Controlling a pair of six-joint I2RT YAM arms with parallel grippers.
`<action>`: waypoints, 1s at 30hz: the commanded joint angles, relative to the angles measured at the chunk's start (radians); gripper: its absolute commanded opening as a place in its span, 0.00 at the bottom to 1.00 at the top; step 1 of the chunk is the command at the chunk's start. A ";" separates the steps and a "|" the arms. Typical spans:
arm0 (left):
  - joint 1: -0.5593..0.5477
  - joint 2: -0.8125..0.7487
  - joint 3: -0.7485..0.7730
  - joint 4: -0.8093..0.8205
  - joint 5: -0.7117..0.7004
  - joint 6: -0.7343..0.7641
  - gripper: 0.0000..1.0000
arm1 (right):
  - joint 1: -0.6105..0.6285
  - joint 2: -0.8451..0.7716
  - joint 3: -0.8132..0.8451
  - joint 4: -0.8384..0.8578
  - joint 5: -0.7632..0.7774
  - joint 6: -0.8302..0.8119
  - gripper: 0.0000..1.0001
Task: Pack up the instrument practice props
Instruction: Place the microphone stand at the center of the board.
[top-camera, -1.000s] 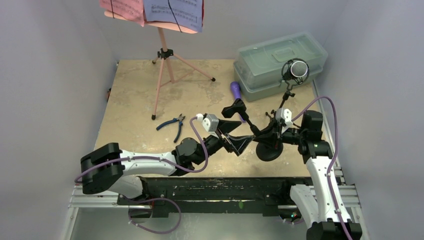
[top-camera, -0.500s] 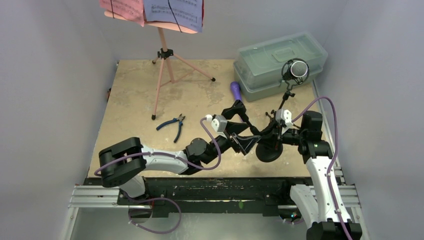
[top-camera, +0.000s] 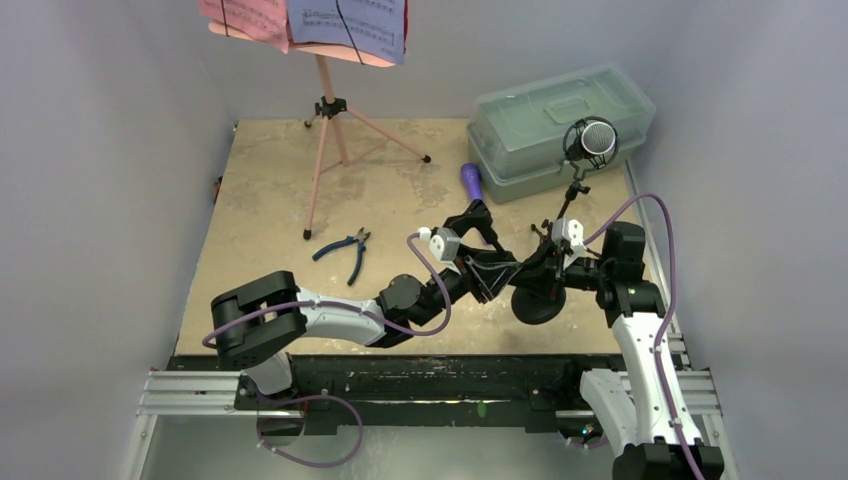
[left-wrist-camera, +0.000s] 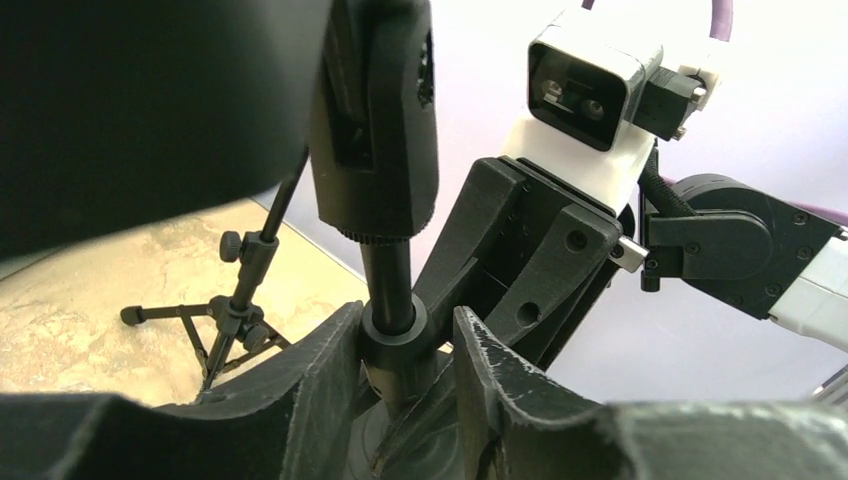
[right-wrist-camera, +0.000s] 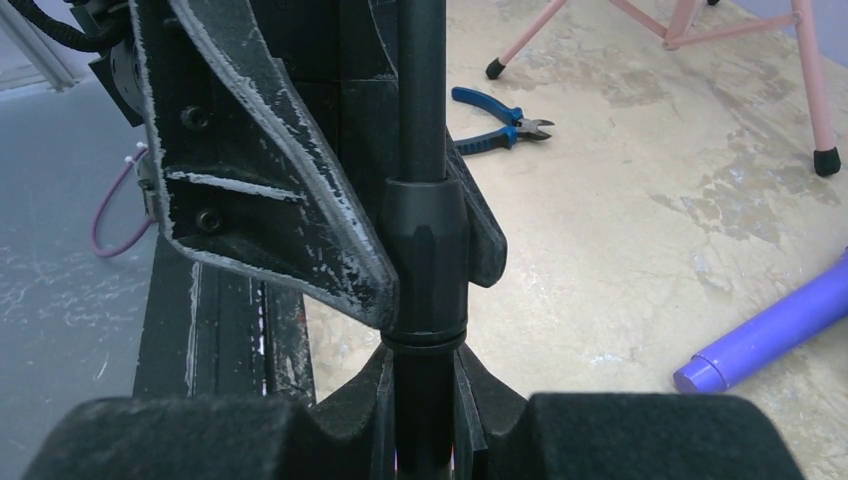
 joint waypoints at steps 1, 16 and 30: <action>0.006 -0.003 0.034 0.053 0.000 -0.010 0.34 | 0.001 -0.007 0.038 0.022 -0.045 -0.015 0.00; 0.007 -0.036 0.008 0.075 -0.012 0.044 0.00 | 0.002 -0.005 0.034 0.022 -0.042 -0.018 0.38; 0.016 -0.182 -0.052 -0.075 -0.091 0.242 0.00 | 0.002 -0.015 0.044 -0.025 -0.025 -0.079 0.85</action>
